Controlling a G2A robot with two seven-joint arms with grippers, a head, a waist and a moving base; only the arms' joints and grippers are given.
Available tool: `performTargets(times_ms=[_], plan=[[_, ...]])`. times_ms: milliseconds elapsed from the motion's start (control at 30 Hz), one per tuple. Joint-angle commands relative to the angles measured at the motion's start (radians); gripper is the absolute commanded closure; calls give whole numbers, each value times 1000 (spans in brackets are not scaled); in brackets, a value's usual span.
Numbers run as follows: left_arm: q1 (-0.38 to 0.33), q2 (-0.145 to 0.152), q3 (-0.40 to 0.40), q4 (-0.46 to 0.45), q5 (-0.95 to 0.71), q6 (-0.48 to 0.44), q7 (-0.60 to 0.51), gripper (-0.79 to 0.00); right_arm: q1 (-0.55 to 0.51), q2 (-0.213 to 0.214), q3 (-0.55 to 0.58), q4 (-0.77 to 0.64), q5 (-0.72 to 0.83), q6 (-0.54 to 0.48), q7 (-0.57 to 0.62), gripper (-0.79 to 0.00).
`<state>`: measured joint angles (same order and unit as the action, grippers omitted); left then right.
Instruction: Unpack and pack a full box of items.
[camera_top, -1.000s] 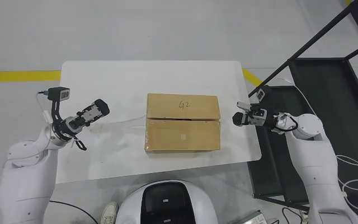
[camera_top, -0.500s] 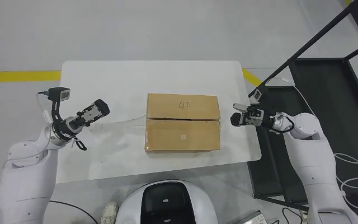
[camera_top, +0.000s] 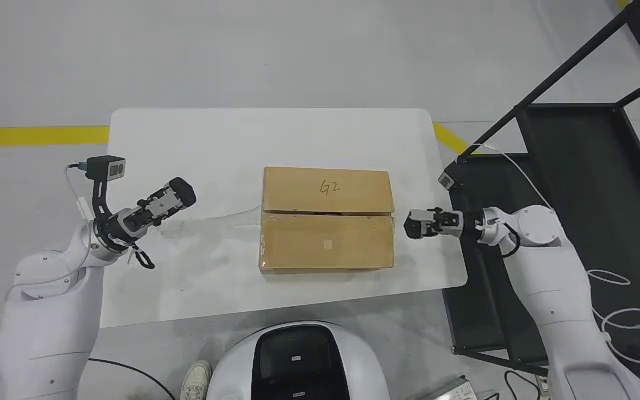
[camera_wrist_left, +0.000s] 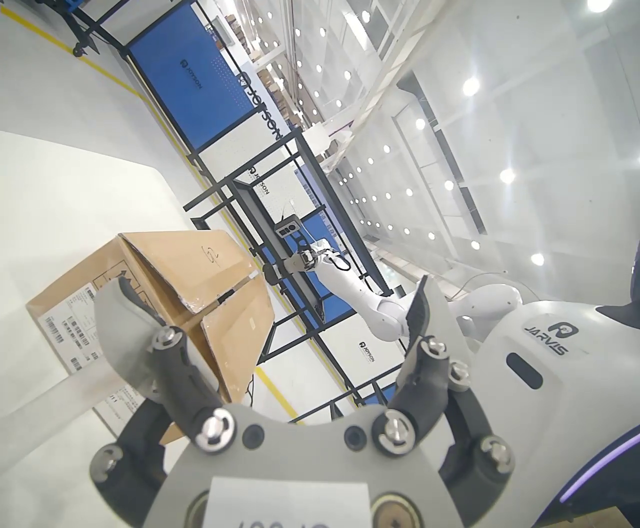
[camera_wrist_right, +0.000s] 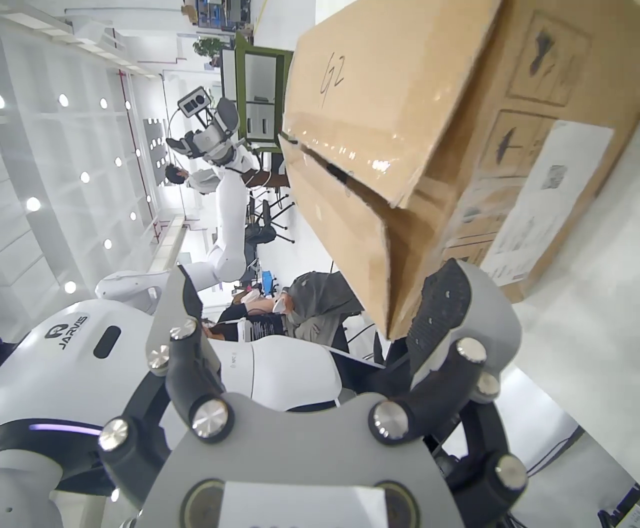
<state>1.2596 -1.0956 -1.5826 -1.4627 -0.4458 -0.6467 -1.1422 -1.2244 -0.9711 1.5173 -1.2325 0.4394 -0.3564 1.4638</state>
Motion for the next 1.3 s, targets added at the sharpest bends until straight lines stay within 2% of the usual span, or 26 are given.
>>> performTargets(times_ms=[0,300,500,733,1033,1267], plan=[[0,0,0,0,0,0,0,-785,0,0,1,1,-1,-1,-1,-785],[0,0,0,0,0,0,0,-785,0,0,1,1,-1,-1,-1,-785],[0,0,0,0,0,0,0,-785,-19,-1,-34,-42,-61,-8,-58,-785],[0,0,0,0,0,0,0,-785,-16,-4,-61,-36,-51,-40,-95,-785],[0,0,0,0,0,0,0,-785,16,-8,-116,-13,-26,-61,-62,-785],[0,0,0,0,0,0,0,-785,24,1,-147,-35,26,-39,-39,-785]])
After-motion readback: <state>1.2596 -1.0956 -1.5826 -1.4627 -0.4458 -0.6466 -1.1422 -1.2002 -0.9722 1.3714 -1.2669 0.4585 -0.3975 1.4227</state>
